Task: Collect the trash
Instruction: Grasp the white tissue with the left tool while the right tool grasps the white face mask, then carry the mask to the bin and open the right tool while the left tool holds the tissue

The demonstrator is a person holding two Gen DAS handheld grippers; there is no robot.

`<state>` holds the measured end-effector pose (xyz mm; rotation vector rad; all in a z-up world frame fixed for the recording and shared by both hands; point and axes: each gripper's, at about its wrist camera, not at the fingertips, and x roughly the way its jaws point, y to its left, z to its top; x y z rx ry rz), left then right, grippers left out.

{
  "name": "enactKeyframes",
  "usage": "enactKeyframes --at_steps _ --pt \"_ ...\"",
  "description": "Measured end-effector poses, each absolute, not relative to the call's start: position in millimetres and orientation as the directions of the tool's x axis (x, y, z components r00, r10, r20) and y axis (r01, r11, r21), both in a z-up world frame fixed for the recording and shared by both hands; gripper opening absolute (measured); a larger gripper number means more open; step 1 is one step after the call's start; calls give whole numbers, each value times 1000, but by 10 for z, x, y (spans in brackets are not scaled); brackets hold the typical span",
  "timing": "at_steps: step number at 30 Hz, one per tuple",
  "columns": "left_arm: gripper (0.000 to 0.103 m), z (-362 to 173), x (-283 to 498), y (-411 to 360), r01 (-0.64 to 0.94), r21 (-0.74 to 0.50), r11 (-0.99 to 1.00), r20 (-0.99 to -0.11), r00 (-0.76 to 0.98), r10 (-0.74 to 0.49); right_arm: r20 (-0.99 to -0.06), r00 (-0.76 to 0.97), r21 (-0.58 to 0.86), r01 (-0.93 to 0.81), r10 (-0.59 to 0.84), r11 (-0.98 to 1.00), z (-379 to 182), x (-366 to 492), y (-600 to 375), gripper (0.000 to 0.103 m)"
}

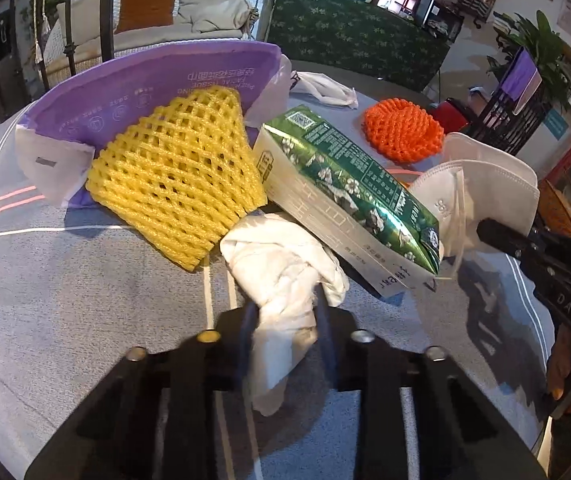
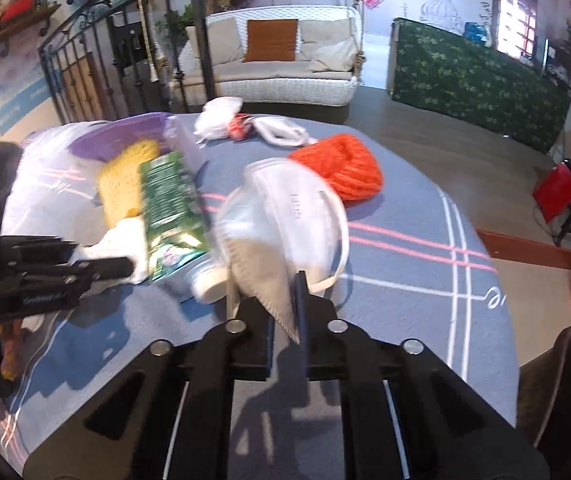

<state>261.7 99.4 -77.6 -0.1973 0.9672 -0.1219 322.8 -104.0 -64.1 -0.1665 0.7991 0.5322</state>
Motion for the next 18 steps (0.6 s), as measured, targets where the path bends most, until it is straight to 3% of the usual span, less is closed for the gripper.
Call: enactKeyframes --at_steps 18 --pt "14 -506 2030 853 19 -299 954 -734 634 -243 -650 639 122 -447 412 886 -396 2356 -1583 6"
